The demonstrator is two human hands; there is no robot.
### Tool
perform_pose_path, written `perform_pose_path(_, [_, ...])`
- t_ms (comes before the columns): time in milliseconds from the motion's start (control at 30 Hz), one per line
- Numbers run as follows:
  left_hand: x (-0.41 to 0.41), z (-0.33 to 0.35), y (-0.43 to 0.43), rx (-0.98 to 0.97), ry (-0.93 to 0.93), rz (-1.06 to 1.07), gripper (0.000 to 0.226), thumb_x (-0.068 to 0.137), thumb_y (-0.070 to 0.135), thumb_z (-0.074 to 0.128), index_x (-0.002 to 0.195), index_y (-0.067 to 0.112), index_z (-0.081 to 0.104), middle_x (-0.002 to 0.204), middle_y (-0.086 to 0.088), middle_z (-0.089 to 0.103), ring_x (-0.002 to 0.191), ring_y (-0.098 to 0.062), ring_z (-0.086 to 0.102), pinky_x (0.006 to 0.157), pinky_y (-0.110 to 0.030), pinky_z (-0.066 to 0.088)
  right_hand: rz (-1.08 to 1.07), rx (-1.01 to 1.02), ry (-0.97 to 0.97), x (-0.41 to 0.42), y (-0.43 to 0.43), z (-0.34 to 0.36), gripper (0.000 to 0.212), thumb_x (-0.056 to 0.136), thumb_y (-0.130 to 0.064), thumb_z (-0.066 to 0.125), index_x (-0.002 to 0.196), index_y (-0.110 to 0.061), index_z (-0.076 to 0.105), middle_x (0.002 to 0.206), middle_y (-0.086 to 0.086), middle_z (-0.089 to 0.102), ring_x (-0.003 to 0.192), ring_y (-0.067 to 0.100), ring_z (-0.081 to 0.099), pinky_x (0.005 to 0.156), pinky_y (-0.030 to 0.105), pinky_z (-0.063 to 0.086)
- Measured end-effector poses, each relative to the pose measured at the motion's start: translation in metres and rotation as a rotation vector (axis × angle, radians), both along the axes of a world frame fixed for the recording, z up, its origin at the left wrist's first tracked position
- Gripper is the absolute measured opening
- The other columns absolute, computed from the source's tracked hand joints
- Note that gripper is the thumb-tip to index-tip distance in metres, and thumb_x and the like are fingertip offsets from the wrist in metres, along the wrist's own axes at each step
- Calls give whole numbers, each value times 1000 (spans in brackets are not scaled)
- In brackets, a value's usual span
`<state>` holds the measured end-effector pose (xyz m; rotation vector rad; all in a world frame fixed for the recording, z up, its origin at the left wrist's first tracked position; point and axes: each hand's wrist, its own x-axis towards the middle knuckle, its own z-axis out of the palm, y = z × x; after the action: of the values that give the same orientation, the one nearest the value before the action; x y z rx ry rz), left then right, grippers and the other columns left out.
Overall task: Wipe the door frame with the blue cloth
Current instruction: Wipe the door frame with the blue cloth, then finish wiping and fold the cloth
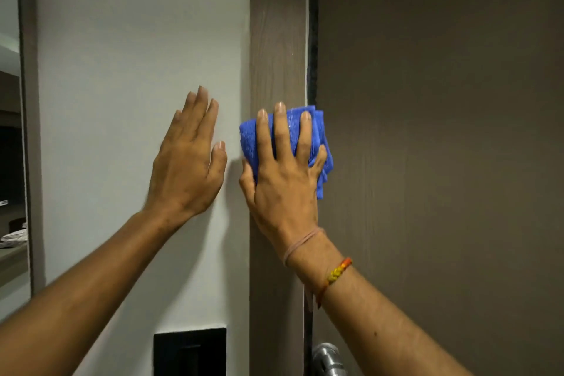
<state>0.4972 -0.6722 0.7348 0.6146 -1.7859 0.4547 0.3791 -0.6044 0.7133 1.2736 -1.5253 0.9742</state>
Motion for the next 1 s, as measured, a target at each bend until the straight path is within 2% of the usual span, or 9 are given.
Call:
perform_pose_path(133, [-5,-43,51,203,256,-305,31,89,29,44,107,13,64,106,-10,69,94,-20,62,84,-32,52,225,22,-89,-5,24,-24,66,87,-28,47,146,-13,21,156,12,20,145,37,7,112,65,23])
perform_pose_path(267, [-31,-47,100,801,169,-746,43,84,55,46,100,21,67,96,-2,72,89,-15,67,82,-34,56,473,-166,-221,-8,57,-33,60,91,-20,45,141,4,23,151,19,28,143,36,17,120,43,14])
perform_pose_path(367, [-59,-44,127,905,122,-960,37,86,45,57,97,12,69,94,-11,75,82,-15,71,70,-21,55,489,-113,-235,-22,89,-55,78,83,-9,61,141,9,12,153,23,19,144,35,12,121,34,9])
perform_pose_path(500, [-109,-70,158,1023,-128,-1131,20,90,23,58,88,7,68,77,-9,73,67,-17,66,65,-31,53,402,61,-374,-75,160,-94,106,72,-28,60,136,-13,-23,157,20,-5,146,29,1,120,48,17])
perform_pose_path(567, [-143,-92,179,1078,-281,-1182,17,91,21,57,87,11,69,76,0,74,68,-11,68,63,-22,55,443,121,-553,-108,208,-119,104,76,-34,58,135,-22,-28,158,-2,-6,145,3,4,118,27,23])
perform_pose_path(633, [-176,-117,202,1132,-426,-1216,19,91,25,56,91,11,68,83,-3,74,73,-12,68,64,-21,55,607,7,-966,-139,258,-143,96,78,-33,56,144,-25,-14,151,-21,17,131,-13,30,104,13,38])
perform_pose_path(733, [-242,-172,277,1291,-700,-1351,24,91,26,56,101,8,67,91,-10,73,76,-16,69,62,-23,56,575,-118,-1467,-190,362,-208,62,81,-39,58,135,-13,42,139,13,52,123,26,54,106,50,42])
perform_pose_path(833, [-296,-232,359,1494,-906,-1475,18,90,21,58,100,9,67,87,-4,75,74,-12,70,61,-18,56,354,-276,-1645,-209,457,-273,54,78,-42,64,117,-4,61,122,20,64,111,33,62,99,47,49])
perform_pose_path(1000, [-369,-348,489,1917,-1252,-1404,28,86,0,59,109,14,62,98,-7,74,86,-23,70,78,-38,59,-38,-555,-1762,-227,591,-368,40,73,-37,70,103,-11,67,91,3,77,82,17,72,67,27,60])
